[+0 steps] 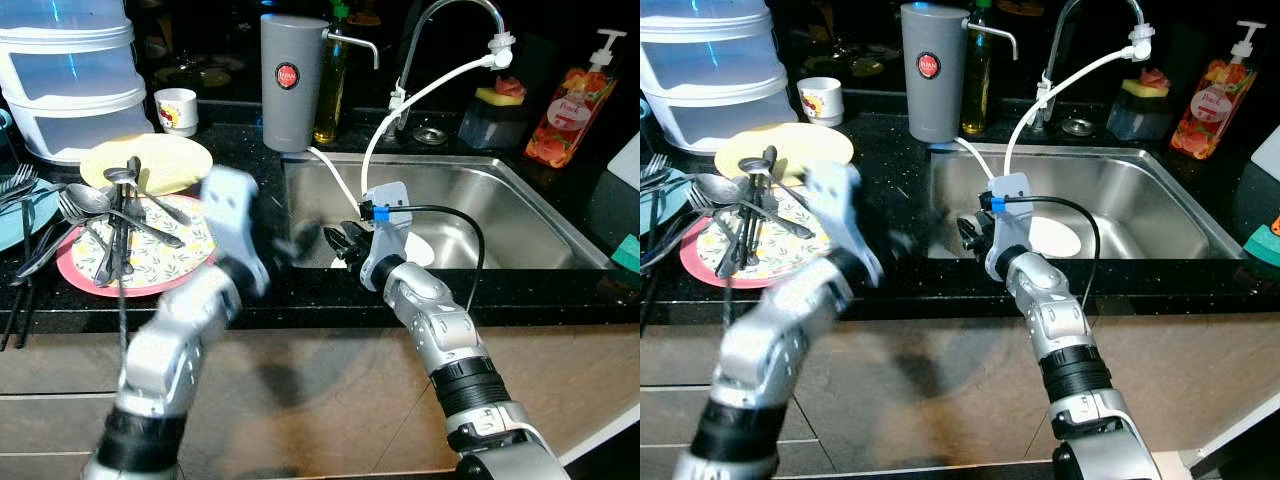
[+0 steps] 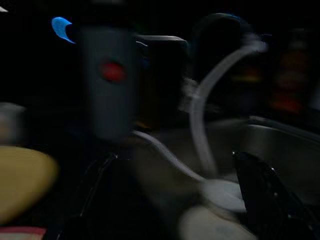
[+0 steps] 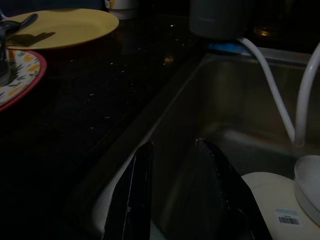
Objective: Kitchen organization
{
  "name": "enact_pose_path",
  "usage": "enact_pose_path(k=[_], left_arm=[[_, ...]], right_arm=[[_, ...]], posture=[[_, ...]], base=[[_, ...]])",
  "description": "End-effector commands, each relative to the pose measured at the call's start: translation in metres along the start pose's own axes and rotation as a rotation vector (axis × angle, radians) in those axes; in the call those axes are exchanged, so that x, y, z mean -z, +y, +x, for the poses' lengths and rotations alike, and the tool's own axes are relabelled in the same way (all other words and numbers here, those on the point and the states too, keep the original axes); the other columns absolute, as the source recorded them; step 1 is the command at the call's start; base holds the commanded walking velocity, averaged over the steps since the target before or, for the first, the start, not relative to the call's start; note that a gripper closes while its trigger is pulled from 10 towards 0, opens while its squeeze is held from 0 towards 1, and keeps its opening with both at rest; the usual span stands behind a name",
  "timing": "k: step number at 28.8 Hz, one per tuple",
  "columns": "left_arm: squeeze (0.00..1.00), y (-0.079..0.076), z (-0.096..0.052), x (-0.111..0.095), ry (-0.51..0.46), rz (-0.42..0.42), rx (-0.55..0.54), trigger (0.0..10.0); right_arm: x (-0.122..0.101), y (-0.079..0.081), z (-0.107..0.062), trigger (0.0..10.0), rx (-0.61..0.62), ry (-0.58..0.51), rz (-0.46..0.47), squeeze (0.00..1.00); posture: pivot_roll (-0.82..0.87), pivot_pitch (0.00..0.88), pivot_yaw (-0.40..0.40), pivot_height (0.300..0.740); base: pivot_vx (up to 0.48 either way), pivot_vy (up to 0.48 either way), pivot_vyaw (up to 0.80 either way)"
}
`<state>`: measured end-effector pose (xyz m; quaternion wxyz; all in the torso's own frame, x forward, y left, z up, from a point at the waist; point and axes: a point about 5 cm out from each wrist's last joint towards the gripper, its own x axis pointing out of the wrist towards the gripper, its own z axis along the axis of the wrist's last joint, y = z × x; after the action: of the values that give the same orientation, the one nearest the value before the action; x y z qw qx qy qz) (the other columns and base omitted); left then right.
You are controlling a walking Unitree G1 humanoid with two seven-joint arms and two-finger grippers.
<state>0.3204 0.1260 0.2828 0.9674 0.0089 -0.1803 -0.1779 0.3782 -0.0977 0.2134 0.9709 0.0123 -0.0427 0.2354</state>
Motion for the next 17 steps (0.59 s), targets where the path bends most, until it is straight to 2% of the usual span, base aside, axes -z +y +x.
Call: enact_pose_path(k=[1, 2, 4, 7, 10, 13, 15, 16, 17], left_arm=[[0.00, 0.012, -0.001, -0.001, 0.008, 0.073, -0.072, 10.0], [0.00, 0.012, -0.001, -0.001, 0.008, 0.073, -0.072, 10.0], [0.00, 0.037, -0.004, -0.010, 0.022, 0.204, -0.219, 10.0], [0.00, 0.062, -0.012, -0.016, 0.062, 0.333, -0.372, 10.0], [0.00, 0.090, -0.025, -0.012, 0.153, 0.318, -0.569, 10.0], [0.00, 0.104, -0.037, -0.006, 0.209, 0.273, -0.670, 10.0], [0.00, 0.109, -0.042, -0.001, 0.237, 0.202, -0.709, 10.0], [0.41, 0.110, -0.043, 0.003, 0.252, 0.166, -0.715, 10.0], [1.00, 0.109, -0.042, 0.003, 0.246, 0.144, -0.710, 10.0]], right_arm=[[-0.001, 0.001, 0.001, 10.0, -0.007, 0.000, 0.005, 0.00], [-0.001, 0.001, 0.001, 10.0, -0.007, 0.000, 0.005, 0.00], [-0.001, 0.004, 0.002, 10.0, -0.020, -0.003, 0.011, 0.00], [-0.001, 0.006, 0.002, 10.0, -0.031, -0.006, 0.016, 0.00], [-0.001, 0.008, 0.002, 10.0, -0.046, -0.007, 0.020, 0.00], [-0.001, 0.009, 0.002, 10.0, -0.059, -0.007, 0.022, 0.00], [-0.001, 0.010, 0.001, 10.0, -0.067, -0.007, 0.023, 0.00], [-0.001, 0.010, 0.001, 10.0, -0.070, -0.006, 0.023, 0.00], [-0.001, 0.010, 0.002, 10.0, -0.072, -0.006, 0.023, 0.00]], posture=[[0.07, 0.079, -0.054, 0.740], [0.07, 0.079, -0.054, 0.740], [0.08, 0.080, -0.054, 0.740], [0.08, 0.080, -0.054, 0.740], [0.08, 0.080, -0.054, 0.740], [0.08, 0.078, -0.056, 0.740], [0.08, 0.078, -0.056, 0.740], [0.08, 0.078, -0.056, 0.740], [0.08, 0.078, -0.056, 0.740]], base=[[0.000, 0.000, 0.00], [0.000, 0.000, 0.00], [0.000, 0.000, 0.00], [0.000, 0.000, 0.00], [0.000, 0.000, 0.00], [0.000, 0.000, 0.00], [0.000, 0.000, 0.00], [0.000, 0.000, 0.00], [0.000, 0.000, 0.00]])
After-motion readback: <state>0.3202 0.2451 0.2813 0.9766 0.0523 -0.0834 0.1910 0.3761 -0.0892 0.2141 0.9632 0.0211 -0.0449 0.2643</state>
